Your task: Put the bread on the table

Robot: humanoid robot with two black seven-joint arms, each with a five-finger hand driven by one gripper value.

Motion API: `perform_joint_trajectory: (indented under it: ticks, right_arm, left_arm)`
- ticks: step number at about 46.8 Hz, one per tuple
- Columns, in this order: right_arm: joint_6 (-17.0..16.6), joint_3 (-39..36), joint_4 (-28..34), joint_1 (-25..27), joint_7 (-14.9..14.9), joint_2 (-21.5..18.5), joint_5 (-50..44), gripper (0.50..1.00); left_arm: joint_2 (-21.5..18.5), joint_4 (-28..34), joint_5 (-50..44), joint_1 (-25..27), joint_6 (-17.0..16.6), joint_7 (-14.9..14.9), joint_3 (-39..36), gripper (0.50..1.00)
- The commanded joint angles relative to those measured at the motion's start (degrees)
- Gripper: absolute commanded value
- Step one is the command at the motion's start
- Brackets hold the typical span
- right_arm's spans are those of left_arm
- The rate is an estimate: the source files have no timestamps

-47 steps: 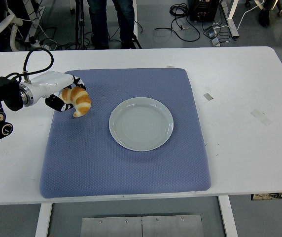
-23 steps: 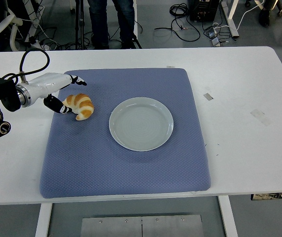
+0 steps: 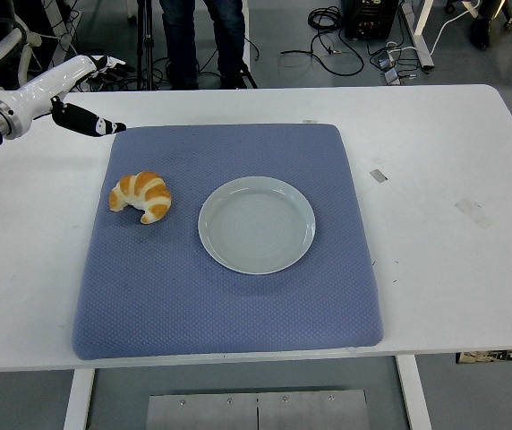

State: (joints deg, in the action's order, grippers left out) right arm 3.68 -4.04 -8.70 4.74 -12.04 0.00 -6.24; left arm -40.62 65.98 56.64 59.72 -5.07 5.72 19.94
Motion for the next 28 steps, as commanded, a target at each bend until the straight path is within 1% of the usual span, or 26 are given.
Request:
perform_joint_trajectory:
  ticks: [1,5,12,16,20,28]
  right_arm:
    - [0.0,0.0,0.0,0.0,0.0,0.0,0.0,1.0]
    - [0.0,0.0,0.0,0.0,0.0,0.0,0.0,1.0]
    - [0.0,0.0,0.0,0.0,0.0,0.0,0.0,1.0]
    - [0.0,0.0,0.0,0.0,0.0,0.0,0.0,1.0]
    - [0.0,0.0,0.0,0.0,0.0,0.0,0.0,1.0]
    - [0.0,0.0,0.0,0.0,0.0,0.0,0.0,1.0]
  left_arm:
    - [0.0,-2.4,-4.8,0.0,0.0,1.8,0.1,0.816]
    - [0.0,-4.8,-9.1,0.0,0.1,3.9,0.4,0.81]
    - [0.2,-9.1,-20.2,-0.7,0.1,9.6,1.3,0.81]
    - [0.3,-11.0,-26.2,-1.1,0.4,11.9,1.3,0.808]
    - [0.3,-11.8,-29.8,-1.4,0.4,12.7,1.3,0.81]
    - [0.2,-11.9,-32.0,-3.6,0.4,12.7,2.8,0.813]
